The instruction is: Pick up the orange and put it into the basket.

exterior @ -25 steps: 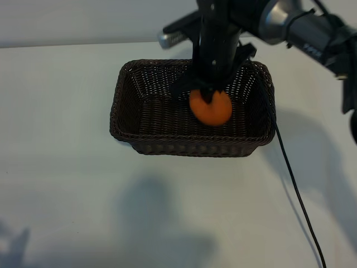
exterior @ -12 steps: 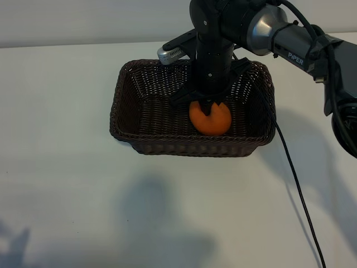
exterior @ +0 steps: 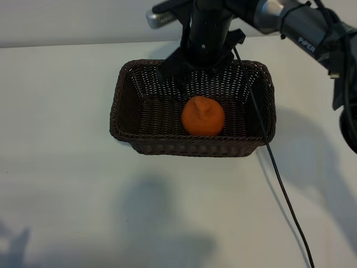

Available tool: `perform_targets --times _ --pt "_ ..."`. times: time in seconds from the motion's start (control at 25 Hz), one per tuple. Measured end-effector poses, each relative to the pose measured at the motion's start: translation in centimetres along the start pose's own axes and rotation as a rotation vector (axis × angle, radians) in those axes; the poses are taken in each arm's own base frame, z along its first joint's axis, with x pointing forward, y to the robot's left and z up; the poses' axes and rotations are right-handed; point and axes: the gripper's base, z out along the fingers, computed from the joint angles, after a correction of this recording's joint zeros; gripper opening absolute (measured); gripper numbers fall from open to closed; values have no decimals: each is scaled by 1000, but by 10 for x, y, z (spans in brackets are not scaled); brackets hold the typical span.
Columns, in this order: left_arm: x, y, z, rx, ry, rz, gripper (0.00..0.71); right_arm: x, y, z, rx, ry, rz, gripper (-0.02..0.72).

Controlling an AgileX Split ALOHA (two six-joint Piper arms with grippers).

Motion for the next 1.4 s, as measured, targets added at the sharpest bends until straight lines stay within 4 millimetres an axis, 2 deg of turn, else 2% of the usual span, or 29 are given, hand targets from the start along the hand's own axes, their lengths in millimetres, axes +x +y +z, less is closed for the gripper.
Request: perform_targets --times 0.12,0.24,0.52,0.76,0.92,1.04,1.12,1.4 --pt "0 0 0 0 0 0 592 -1 -5 -17 27 -35 -4 613" --pt "0 0 0 0 0 0 592 -2 -29 -34 63 -72 32 583" --pt "0 0 0 0 0 0 592 10 -145 -72 162 -134 262 571" --pt "0 0 0 0 0 0 592 45 -246 -93 242 -144 453 570" --pt "0 0 0 0 0 0 592 70 -290 -104 253 -154 555 569" --pt "0 0 0 0 0 0 592 79 -301 -114 221 -183 598 560" --pt "0 0 0 0 0 0 592 80 -300 -124 214 -206 601 554" --pt "0 0 0 1 0 0 592 90 -275 -185 229 -323 563 548"
